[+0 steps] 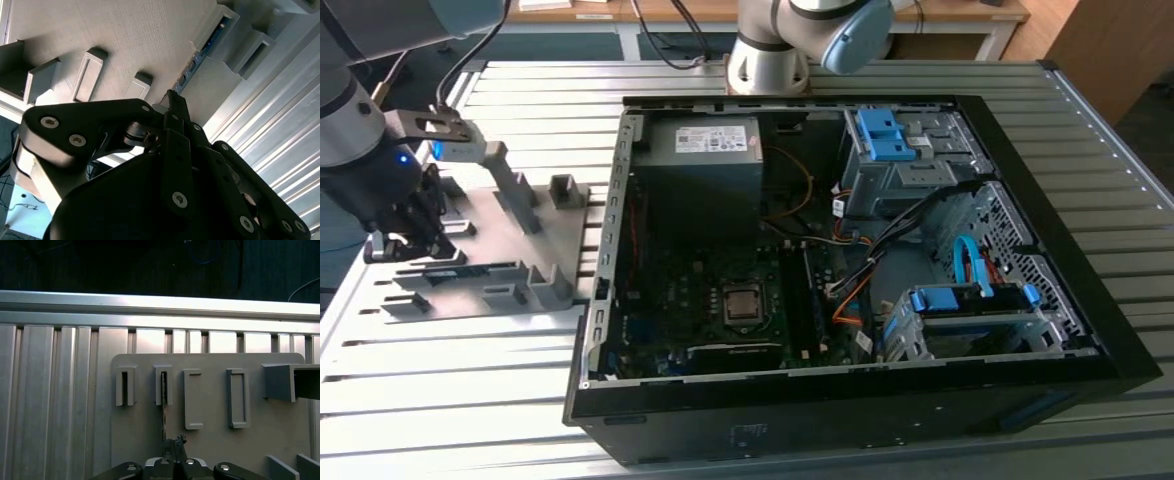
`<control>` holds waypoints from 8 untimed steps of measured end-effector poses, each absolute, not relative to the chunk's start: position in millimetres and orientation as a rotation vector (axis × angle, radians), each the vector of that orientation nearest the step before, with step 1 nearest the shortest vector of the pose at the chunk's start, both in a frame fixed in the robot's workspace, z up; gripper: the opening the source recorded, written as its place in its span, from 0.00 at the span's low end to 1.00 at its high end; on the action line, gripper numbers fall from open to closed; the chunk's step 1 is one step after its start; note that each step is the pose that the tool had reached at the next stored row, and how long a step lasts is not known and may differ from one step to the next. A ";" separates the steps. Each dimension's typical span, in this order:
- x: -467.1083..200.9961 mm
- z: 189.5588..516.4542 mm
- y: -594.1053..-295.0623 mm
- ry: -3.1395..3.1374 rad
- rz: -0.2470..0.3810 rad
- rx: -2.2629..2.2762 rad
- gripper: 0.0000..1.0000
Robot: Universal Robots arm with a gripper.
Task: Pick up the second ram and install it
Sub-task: 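Pick up the second ram and move it above second insertion slot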
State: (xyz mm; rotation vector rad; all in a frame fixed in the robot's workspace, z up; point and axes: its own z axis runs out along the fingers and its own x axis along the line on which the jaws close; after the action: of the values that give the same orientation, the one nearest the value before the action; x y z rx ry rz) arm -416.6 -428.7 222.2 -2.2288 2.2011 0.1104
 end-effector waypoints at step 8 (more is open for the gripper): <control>-416.6 222.2 -428.7 2.202 0.109 -2.230 0.23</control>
State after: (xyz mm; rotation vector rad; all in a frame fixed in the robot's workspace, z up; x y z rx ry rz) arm -416.6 -428.7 222.2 -2.2295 2.2018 0.1090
